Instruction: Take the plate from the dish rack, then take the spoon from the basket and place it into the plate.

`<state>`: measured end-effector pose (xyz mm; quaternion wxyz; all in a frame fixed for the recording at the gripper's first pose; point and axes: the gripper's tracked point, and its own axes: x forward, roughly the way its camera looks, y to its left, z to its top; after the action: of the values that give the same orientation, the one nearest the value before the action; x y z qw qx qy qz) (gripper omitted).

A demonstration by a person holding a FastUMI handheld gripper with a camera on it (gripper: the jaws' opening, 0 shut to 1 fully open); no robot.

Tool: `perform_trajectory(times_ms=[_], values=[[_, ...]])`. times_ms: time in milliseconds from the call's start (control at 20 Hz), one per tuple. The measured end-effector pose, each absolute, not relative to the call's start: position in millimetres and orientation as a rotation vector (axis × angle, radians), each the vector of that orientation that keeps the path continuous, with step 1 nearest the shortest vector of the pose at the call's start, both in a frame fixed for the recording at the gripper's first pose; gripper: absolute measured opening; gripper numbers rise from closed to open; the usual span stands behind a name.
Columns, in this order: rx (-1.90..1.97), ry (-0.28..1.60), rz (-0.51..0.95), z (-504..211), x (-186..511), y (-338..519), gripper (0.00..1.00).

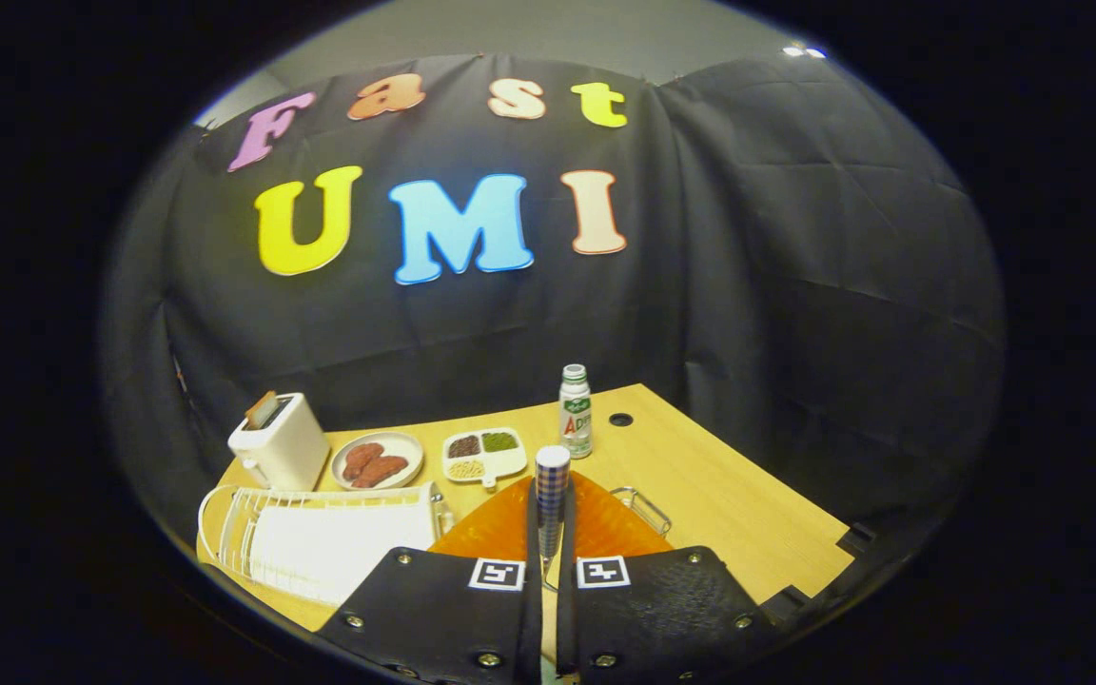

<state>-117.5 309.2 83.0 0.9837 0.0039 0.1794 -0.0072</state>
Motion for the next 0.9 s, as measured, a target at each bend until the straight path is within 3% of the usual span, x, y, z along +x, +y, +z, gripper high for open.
perform_trajectory(times_ms=[450,900], values=[[-0.12,0.489,0.256,18,-211,385,0.06],[-0.175,0.606,0.343,-38,-245,398,0.06]])
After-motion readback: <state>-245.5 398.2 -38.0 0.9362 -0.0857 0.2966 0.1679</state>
